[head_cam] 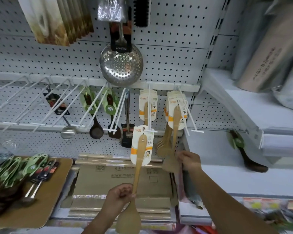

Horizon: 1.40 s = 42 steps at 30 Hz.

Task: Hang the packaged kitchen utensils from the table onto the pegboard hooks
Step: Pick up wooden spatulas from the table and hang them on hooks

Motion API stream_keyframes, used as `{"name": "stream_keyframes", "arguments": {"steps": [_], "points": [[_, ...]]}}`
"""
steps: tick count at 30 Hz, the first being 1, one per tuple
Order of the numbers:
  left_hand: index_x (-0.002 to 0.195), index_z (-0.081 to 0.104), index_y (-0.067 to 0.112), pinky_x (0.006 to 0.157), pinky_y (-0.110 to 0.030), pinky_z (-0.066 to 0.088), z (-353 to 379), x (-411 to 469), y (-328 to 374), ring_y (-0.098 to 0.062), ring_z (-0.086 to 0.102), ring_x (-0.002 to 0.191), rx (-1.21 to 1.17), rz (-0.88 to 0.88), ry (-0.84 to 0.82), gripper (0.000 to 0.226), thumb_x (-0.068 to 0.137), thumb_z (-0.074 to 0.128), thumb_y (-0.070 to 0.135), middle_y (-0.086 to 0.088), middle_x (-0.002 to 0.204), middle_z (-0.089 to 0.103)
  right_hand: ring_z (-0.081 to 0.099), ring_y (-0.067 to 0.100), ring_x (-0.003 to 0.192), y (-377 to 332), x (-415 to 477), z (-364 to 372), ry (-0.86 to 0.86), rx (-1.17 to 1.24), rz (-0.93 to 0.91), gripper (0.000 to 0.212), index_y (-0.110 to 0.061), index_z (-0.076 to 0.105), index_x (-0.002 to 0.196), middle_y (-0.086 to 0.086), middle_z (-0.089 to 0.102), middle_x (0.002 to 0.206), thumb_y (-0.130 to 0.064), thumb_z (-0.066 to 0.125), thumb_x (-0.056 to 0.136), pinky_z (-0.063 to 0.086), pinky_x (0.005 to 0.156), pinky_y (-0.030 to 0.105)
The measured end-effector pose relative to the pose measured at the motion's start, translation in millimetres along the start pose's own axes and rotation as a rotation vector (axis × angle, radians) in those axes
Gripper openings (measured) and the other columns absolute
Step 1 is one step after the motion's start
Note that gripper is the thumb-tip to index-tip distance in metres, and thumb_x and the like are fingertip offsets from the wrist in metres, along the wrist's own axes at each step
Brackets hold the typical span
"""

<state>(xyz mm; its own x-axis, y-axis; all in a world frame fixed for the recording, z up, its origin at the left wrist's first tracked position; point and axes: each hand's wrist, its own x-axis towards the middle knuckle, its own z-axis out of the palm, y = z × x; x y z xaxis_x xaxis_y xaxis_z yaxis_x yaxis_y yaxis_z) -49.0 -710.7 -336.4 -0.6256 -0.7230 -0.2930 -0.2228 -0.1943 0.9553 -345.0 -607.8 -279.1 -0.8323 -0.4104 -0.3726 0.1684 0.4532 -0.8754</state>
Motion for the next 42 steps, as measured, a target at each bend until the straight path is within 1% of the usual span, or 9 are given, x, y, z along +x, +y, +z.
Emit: {"name": "stream_keyframes", "arguments": {"steps": [5,7,9,13,17,21,28,33,42], "points": [[0.09,0.07,-0.007,0.07,-0.021,0.053,9.4,-1.7,-1.4,-0.013,0.065,0.076,0.023,-0.01,-0.007,0.02,0.072,0.077,-0.012,-0.007,0.077,0.07,0.069,0.024,0.102,-12.7,-14.8,3.5,-0.039,0.037,-0.067,0.014,-0.014,0.074,0.106,0.008,0.073,0.112,-0.018,0.069,0.094,0.054,0.099,0.042],[0.09,0.071,-0.005,0.069,-0.021,0.054,14.8,-2.5,-0.5,-0.011,0.066,0.074,0.031,-0.016,-0.02,0.019,0.073,0.077,-0.012,-0.006,0.076,0.071,0.073,0.02,0.099,-22.5,-30.7,8.4,-0.151,0.144,-0.098,0.013,-0.019,0.074,0.103,0.003,0.077,0.106,-0.028,0.069,0.094,0.055,0.095,0.041],[0.089,0.071,-0.005,0.068,-0.021,0.054,20.4,-3.2,0.4,-0.01,0.066,0.073,0.038,-0.014,-0.034,0.019,0.073,0.077,-0.012,-0.004,0.075,0.071,0.073,0.017,0.102,-32.9,-46.5,14.0,-0.268,0.23,-0.13,0.024,-0.02,0.073,0.112,-0.001,0.077,0.106,-0.036,0.069,0.093,0.054,0.094,0.04],[0.084,0.071,-0.004,0.068,-0.023,0.054,28.5,-3.9,4.1,-0.013,0.063,0.071,0.033,-0.029,-0.054,0.017,0.071,0.078,-0.013,-0.001,0.071,0.068,0.073,0.016,0.102,-61.5,-71.4,23.6,-0.341,0.278,-0.236,0.029,-0.016,0.071,0.117,-0.001,0.077,0.107,-0.019,0.075,0.088,0.057,0.091,0.034],[0.082,0.071,-0.004,0.072,-0.032,0.055,32.2,-7.0,8.8,-0.02,0.062,0.073,0.013,-0.054,-0.083,0.019,0.068,0.081,-0.01,-0.01,0.074,0.068,0.075,0.016,0.096,-75.4,-85.9,24.8,-0.373,0.305,-0.268,0.028,-0.008,0.071,0.113,0.002,0.078,0.102,-0.004,0.075,0.085,0.059,0.085,0.028],[0.087,0.069,-0.009,0.071,-0.029,0.057,30.6,-12.5,10.6,-0.021,0.064,0.075,-0.001,-0.057,-0.098,0.023,0.068,0.082,-0.009,-0.015,0.077,0.069,0.075,0.018,0.097,-79.5,-96.2,22.3,-0.4,0.323,-0.309,0.026,-0.011,0.073,0.111,0.004,0.078,0.103,-0.003,0.074,0.086,0.06,0.085,0.03],[0.078,0.071,0.002,0.081,-0.043,0.058,23.0,-27.4,13.6,-0.023,0.065,0.074,-0.048,-0.083,-0.125,0.022,0.064,0.086,-0.007,-0.017,0.079,0.069,0.075,0.02,0.098,-79.4,-118.6,20.2,-0.475,0.324,-0.383,0.029,-0.007,0.072,0.115,0.006,0.078,0.104,-0.003,0.073,0.086,0.061,0.081,0.029],[0.077,0.07,0.005,0.073,-0.034,0.058,23.3,-36.8,13.8,-0.023,0.065,0.075,-0.053,-0.066,-0.131,0.022,0.066,0.083,-0.009,-0.017,0.079,0.07,0.074,0.024,0.099,-76.5,-129.0,17.9,-0.496,0.339,-0.371,0.031,-0.006,0.071,0.116,0.008,0.077,0.104,-0.004,0.074,0.085,0.062,0.081,0.035],[0.082,0.068,0.003,0.079,-0.034,0.057,25.7,-41.4,25.8,-0.024,0.068,0.08,-0.093,-0.031,-0.19,0.023,0.068,0.083,-0.007,-0.019,0.085,0.068,0.075,0.023,0.095,-86.0,-138.7,15.9,-0.515,0.4,-0.429,0.028,-0.004,0.072,0.113,0.009,0.077,0.103,-0.001,0.073,0.085,0.061,0.075,0.028]]}}
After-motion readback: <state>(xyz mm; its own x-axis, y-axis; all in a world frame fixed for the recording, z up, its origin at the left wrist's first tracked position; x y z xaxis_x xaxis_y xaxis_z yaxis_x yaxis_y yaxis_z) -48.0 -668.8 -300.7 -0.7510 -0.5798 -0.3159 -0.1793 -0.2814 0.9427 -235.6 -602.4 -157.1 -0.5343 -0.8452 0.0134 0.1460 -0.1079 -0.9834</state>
